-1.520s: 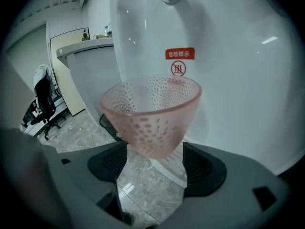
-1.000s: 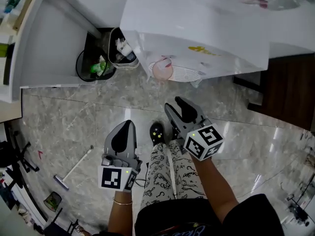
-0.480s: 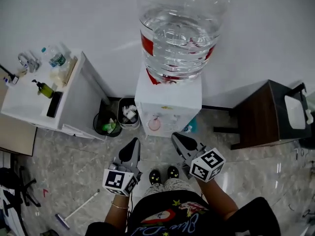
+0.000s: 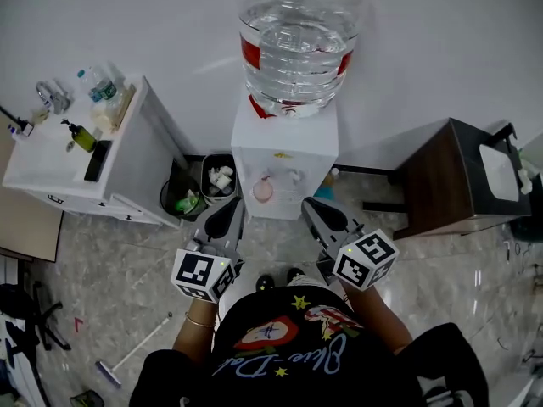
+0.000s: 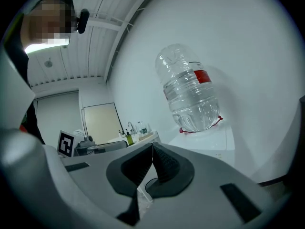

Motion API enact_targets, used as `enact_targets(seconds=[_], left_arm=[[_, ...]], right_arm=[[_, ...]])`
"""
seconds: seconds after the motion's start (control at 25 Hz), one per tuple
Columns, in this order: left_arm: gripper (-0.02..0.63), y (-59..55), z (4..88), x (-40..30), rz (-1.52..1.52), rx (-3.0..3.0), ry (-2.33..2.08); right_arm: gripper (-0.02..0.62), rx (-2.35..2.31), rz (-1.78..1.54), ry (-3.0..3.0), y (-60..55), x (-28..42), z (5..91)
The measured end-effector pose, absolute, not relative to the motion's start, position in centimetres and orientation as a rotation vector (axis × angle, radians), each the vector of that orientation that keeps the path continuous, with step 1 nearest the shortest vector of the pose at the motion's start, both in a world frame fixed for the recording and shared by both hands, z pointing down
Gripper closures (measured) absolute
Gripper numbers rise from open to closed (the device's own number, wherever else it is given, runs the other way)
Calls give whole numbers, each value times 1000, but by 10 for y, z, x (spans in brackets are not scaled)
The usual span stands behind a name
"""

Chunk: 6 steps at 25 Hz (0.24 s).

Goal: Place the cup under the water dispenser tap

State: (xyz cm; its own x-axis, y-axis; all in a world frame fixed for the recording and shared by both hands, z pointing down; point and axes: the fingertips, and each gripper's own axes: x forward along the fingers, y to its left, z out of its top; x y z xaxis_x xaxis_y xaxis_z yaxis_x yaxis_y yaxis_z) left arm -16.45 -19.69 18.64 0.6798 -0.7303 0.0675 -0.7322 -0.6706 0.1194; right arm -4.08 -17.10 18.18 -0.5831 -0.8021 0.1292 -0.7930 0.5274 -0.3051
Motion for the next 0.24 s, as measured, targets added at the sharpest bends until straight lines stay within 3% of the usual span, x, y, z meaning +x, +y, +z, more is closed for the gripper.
enact_targets(seconds=[0.24], left_arm=[[607, -197, 188, -181, 38, 2740, -1219]], right_arm=[[580, -1473, -508, 2691, -165, -41, 183]])
